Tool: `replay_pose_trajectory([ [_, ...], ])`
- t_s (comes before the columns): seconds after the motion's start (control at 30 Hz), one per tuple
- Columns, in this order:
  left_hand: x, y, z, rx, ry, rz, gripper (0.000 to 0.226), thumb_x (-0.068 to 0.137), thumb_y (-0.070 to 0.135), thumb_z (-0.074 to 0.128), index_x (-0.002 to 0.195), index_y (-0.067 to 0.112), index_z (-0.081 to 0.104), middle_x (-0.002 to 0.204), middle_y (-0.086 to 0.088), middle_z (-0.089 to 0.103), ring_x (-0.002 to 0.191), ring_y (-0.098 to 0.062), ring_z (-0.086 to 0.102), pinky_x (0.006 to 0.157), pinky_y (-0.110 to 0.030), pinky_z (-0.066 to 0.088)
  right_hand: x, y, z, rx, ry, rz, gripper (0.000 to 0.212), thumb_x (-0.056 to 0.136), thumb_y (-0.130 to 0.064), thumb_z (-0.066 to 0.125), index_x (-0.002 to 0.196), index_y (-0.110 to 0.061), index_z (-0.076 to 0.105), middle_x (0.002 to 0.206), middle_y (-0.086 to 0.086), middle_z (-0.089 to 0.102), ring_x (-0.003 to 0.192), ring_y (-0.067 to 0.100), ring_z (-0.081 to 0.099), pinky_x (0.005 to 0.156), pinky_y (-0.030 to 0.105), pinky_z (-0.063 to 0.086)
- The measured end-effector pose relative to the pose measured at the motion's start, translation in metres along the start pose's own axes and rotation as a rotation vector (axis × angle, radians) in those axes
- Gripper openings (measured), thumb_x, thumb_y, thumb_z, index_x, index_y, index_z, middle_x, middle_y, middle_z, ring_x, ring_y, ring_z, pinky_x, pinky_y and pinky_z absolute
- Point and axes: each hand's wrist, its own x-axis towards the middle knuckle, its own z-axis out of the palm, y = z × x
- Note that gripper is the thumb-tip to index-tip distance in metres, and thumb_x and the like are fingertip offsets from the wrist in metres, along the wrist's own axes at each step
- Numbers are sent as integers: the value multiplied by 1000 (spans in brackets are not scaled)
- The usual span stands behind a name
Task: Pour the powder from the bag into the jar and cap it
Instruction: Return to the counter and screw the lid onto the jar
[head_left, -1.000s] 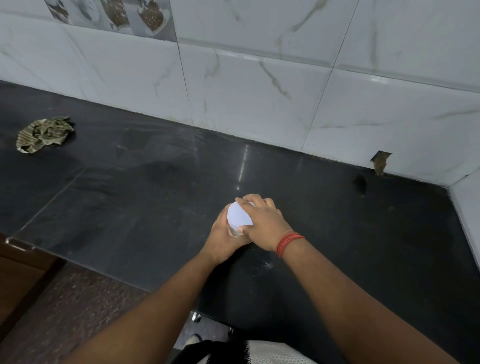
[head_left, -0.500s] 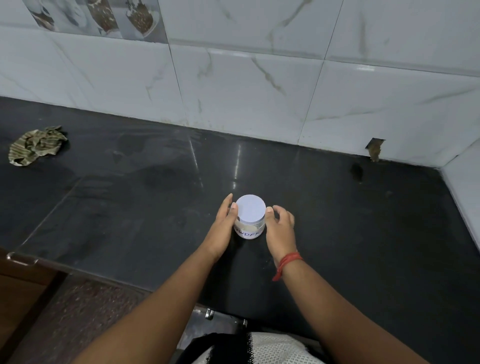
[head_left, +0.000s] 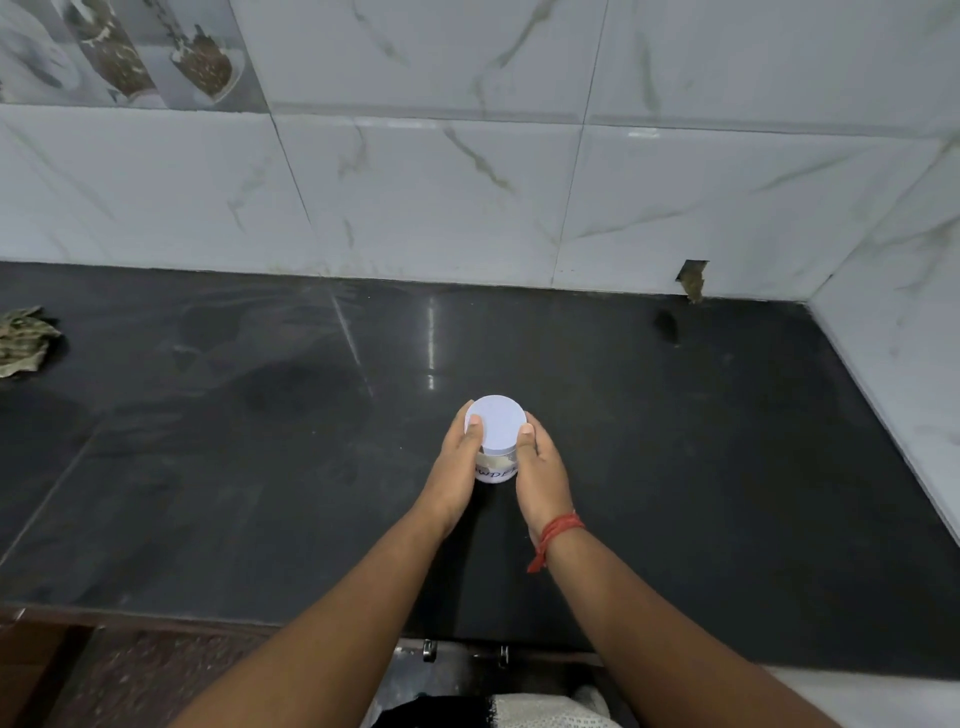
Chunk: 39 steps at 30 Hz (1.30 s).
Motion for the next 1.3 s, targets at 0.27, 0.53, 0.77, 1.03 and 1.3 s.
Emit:
replay_pose_trajectory([
  [0.27,5,6,39,-1,-75,-31,63,90,67,44,149,44,45,151,13,53,140,-10,49,122,-43,37,11,-6,-42,58,42,-13,38,105,-39,35,134,-32,59,129,-9,65,119,10,60,95,30,52],
  [0.53,-3,23,132,46,-115,4,40,104,47,38,140,47,54,140,19,62,134,-5,55,119,-40,40,40,-7,-141,43,18,-26,39,107,-38,34,135,-27,59,128,-6,65,120,12,59,102,30,50],
  [0.77,1,27,202,61,-86,11,37,109,33,39,140,40,56,132,17,68,126,-3,61,117,-39,44,67,-8,-210,50,3,-27,38,107,-35,35,133,-22,61,126,-3,65,117,14,60,88,21,48],
  [1.03,10,28,229,72,-53,-10,34,107,29,43,115,56,62,114,26,73,112,3,67,108,-32,50,88,-11,-234,29,-14,1,36,106,-37,35,125,-25,63,118,-3,67,109,13,61,85,24,50],
  [1.3,22,14,225,132,-3,-4,38,88,52,56,125,55,62,137,2,62,128,-16,61,112,-47,48,98,-10,-239,-8,-28,-21,32,105,-35,38,118,-26,65,109,-10,69,103,7,63,84,24,50],
])
